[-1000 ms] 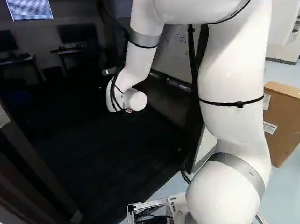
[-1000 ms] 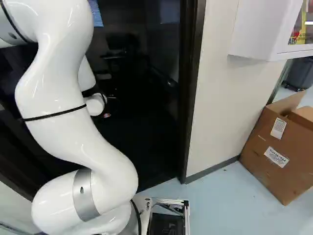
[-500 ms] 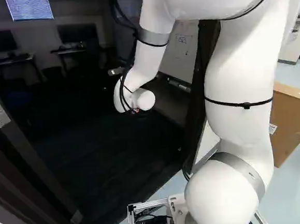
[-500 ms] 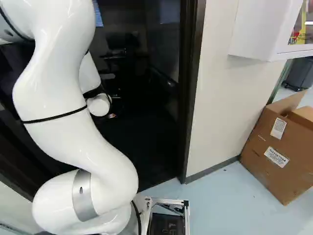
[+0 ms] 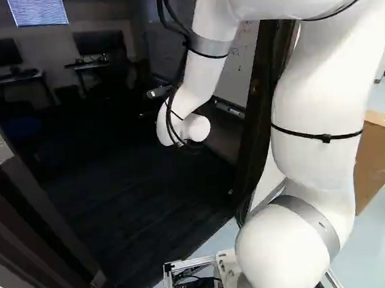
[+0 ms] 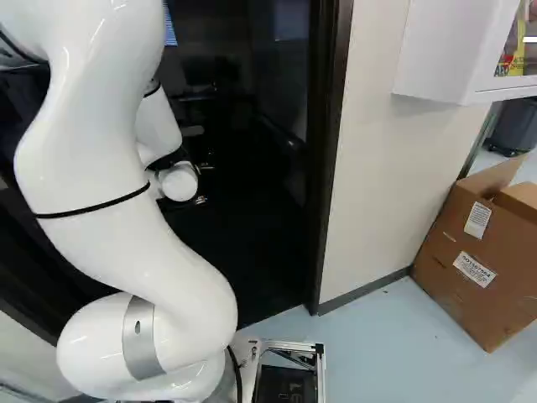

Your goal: Open the door and move inside

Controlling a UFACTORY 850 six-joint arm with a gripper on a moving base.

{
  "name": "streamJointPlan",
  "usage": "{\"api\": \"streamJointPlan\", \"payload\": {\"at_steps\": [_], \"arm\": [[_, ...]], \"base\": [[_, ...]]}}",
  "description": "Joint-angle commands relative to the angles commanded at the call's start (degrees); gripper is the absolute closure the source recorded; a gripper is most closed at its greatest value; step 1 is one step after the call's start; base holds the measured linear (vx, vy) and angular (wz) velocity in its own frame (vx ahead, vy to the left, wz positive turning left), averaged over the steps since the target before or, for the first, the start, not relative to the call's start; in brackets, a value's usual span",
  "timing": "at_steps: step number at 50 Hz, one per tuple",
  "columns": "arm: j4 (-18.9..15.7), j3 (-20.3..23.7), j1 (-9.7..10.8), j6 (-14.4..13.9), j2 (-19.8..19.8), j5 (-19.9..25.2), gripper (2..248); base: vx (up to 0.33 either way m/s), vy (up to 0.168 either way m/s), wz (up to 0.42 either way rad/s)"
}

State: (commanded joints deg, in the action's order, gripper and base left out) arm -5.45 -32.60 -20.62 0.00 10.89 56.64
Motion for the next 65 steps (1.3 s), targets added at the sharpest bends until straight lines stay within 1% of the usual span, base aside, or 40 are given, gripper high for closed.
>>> {"api": "streamJointPlan", "payload": {"at_steps": [12, 21, 65], "arm": [[-2.58, 1.66, 2.00, 0.00, -1.47, 0.00, 3], [-3.68, 2.85, 3.55, 0.00, -2.54, 0.00, 3], [-3.89, 7.71, 11.57, 0.00, -7.02, 0.00, 3]], "base": [[0.000, 0.000, 0.000], [0.000, 0.000, 0.000], [0.000, 0.000, 0.000]]}}
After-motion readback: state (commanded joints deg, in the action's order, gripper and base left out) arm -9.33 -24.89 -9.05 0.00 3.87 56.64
